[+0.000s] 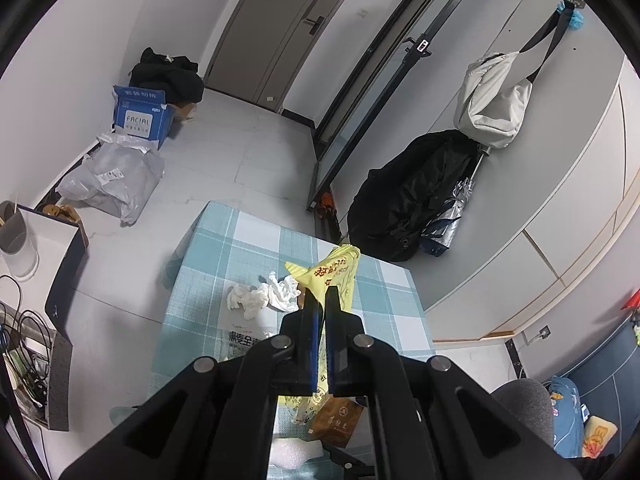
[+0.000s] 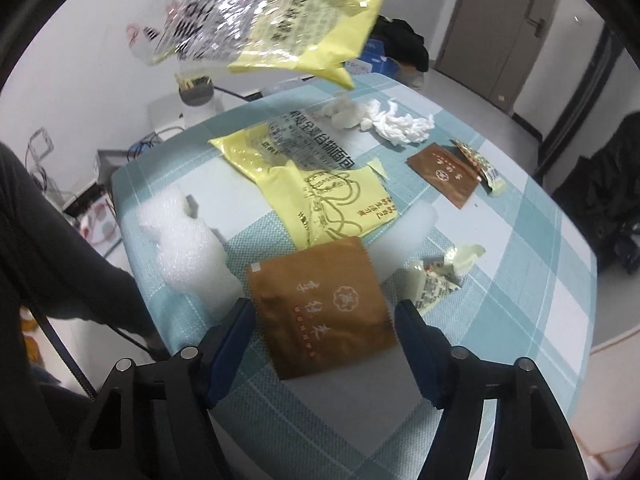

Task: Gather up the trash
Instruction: 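Grasp the brown paper packet with the right tool while the left tool holds the bag, then carry the bag and packet in both tools over the grey trash bin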

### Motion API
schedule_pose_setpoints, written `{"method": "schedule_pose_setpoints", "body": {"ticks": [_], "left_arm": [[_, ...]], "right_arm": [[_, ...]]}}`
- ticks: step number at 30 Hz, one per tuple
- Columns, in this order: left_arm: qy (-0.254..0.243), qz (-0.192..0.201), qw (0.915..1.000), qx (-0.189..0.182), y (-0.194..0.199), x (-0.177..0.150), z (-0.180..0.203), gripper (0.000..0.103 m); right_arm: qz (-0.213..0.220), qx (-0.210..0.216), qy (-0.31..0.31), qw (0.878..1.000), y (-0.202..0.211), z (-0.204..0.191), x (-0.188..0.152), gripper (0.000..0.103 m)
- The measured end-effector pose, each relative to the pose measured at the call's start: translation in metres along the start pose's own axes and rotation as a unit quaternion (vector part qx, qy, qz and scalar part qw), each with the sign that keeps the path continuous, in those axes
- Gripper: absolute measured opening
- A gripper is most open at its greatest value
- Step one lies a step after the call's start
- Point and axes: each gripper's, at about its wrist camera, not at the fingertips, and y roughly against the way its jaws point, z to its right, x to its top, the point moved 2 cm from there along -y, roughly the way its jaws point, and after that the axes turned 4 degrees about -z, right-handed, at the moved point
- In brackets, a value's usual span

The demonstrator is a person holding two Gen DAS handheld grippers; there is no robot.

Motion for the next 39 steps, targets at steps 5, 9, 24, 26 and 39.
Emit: {"method": "schedule_pose_setpoints", "body": {"ticks": [5, 9, 24, 26, 39], "left_arm": [[0.004, -0.002, 1.0, -0.002, -0.001, 0.0, -0.001, 0.0], [0.005, -0.004, 1.0, -0.004, 0.0, -0.001, -0.002, 0.0], [-0.001, 0.002, 1.0, 0.002, -0.001, -0.002, 0.014, 0.0], [-0.002, 0.001, 1.0, 0.003, -0.001, -0.004, 0.015, 0.0], [-0.008, -0.002, 0.9999, 0.013, -0.003, -0.005, 0.023, 0.0]], "right_arm": [[0.001, -0.007, 0.005, 1.0, -0.002, 0.0, 0.001, 0.061], [0.003, 0.001, -0.003, 1.0, 0.001, 0.004, 0.0, 0.058], [0.042, 0.021, -0.053, 0.997, 0.037, 0.022, -0.004, 0.047], [0.043, 0.025, -0.061, 0.997, 0.039, 0.025, -0.005, 0.046], [0.064, 0.064, -0.099, 0.991, 0.054, 0.037, -0.008, 0.044]]}}
